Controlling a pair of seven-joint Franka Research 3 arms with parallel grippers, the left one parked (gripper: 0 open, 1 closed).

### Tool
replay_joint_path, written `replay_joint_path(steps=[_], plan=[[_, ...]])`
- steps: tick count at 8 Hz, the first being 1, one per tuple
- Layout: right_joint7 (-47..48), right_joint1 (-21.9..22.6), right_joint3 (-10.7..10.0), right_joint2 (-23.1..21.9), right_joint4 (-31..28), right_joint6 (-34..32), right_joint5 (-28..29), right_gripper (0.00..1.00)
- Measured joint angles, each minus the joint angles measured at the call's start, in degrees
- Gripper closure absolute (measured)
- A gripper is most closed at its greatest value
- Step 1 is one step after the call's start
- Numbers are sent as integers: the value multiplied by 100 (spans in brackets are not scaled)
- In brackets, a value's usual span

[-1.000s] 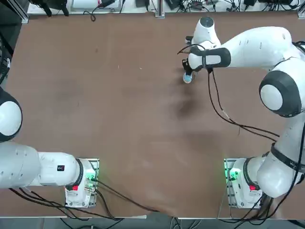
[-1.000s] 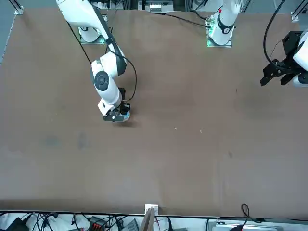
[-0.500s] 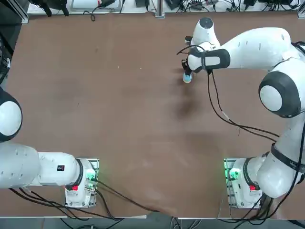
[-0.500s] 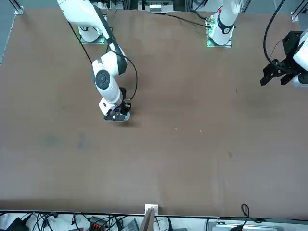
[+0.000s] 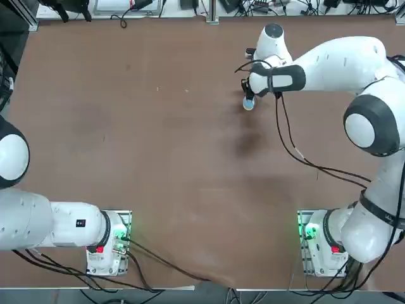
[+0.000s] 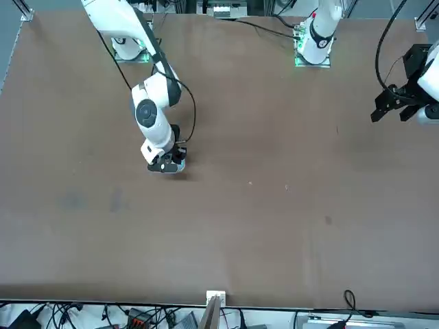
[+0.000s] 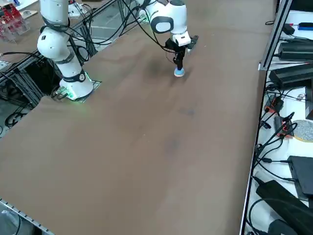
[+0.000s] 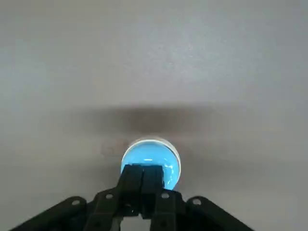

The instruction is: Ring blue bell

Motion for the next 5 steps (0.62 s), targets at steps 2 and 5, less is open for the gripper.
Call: replay_joint_path(steps=[2,5], plan=[[1,2,-8,0,-1,49,0,99],[5,10,-12,-30,6,16,0,99]])
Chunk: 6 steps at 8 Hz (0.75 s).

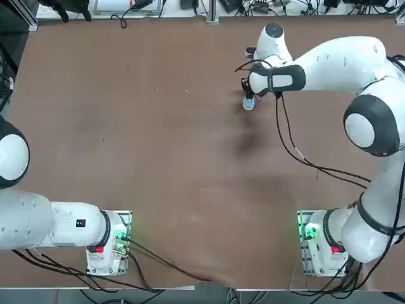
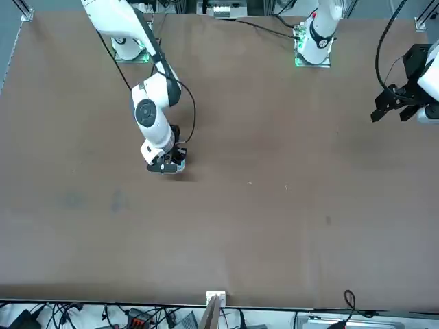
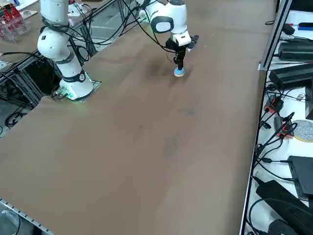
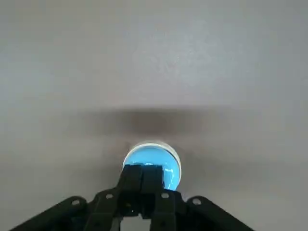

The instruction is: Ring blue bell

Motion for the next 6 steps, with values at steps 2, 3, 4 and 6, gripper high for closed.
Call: replay_joint_path(steps=[2,3,4,6], plan=[[9,-2,-41,-228,27,-311,0,99],[9,-4,-81,-419,51,-575,0,99],[9,-9,-122,-635,108,-920,0,99],[10,-52,-185,-977,425,-1832,0,98]])
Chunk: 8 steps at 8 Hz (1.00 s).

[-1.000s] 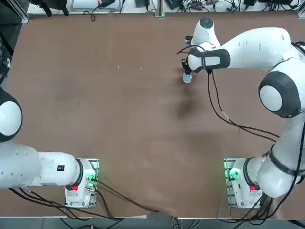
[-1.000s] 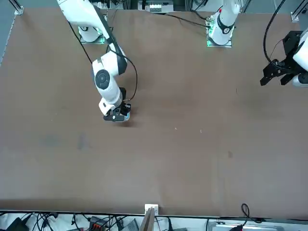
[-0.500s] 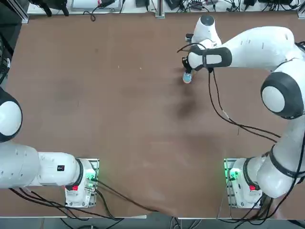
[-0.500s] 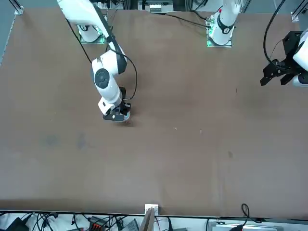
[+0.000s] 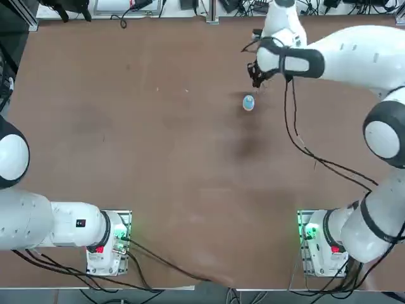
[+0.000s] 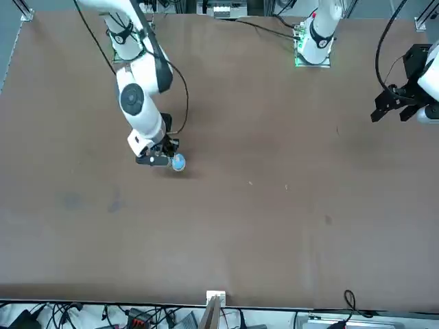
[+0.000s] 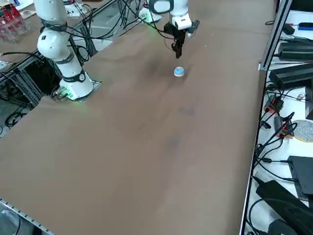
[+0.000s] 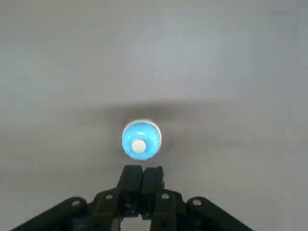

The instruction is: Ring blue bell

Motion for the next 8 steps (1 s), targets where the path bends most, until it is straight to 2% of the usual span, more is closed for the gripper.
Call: replay_joint_path(steps=[2,4,7,8], plan=[[0,-73,-128,-139,620,-1100,-1,96],[-114,-132,-468,-203,1296,-2039,-4,90],[-980,-253,-1111,-207,2032,-2865,-17,41],[-1293,-296,-1397,-210,2350,-3197,-24,24]])
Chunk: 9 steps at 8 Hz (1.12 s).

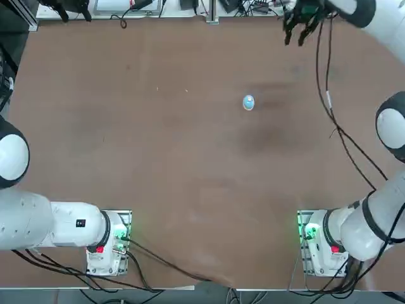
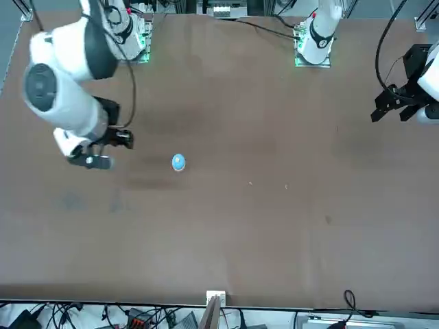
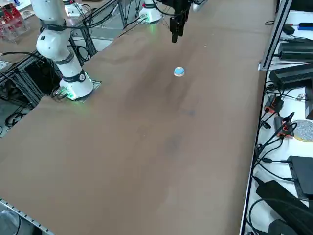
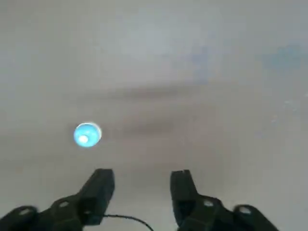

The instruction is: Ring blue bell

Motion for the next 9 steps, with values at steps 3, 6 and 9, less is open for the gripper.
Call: replay_joint_path(steps=[3,6,9], plan=[[-1003,-193,-710,-31,671,-1179,-479,0],[-1784,-410,-1024,-11,678,-1308,-645,0],[-2108,-1837,443,-270,590,-1195,-649,0]])
